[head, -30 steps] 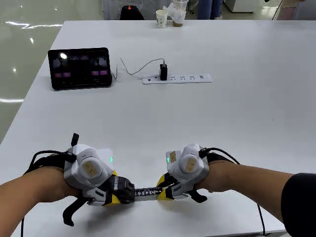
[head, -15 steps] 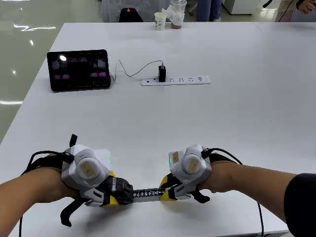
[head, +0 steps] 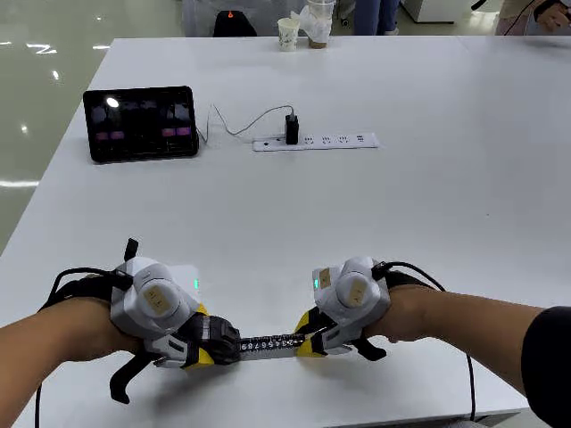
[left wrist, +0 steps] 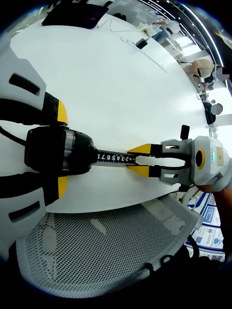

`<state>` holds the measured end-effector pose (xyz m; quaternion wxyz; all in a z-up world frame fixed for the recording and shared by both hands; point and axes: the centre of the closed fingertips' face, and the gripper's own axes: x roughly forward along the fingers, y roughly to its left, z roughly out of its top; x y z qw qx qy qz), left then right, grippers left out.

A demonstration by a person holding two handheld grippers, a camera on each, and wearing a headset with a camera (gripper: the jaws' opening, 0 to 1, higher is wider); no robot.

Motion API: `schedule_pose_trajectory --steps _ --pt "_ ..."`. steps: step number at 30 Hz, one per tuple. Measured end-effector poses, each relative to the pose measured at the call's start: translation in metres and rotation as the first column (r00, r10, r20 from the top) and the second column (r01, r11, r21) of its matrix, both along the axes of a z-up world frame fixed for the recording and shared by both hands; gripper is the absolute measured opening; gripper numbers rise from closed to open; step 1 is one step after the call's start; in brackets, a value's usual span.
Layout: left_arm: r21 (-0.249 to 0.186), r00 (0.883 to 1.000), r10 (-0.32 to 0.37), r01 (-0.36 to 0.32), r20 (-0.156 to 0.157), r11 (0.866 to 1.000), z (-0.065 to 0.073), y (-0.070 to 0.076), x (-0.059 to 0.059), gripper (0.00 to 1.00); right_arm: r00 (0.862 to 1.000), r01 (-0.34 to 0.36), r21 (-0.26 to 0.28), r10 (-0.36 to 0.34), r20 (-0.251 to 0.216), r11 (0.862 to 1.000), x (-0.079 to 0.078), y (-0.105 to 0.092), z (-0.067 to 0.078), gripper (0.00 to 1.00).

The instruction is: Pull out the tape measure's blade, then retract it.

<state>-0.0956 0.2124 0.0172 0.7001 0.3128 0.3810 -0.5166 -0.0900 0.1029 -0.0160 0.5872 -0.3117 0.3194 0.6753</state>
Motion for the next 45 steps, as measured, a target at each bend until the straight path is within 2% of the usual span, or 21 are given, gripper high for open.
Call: schedule_pose_trajectory --steps 45 --pt "-0.015 1.000 -0.001 0.001 0.007 1.000 0.001 -0.003 0.000 0.31 1.000 0.028 -0.006 -0.028 -0.004 1.000 0.003 -0.027 0.000 0.10"
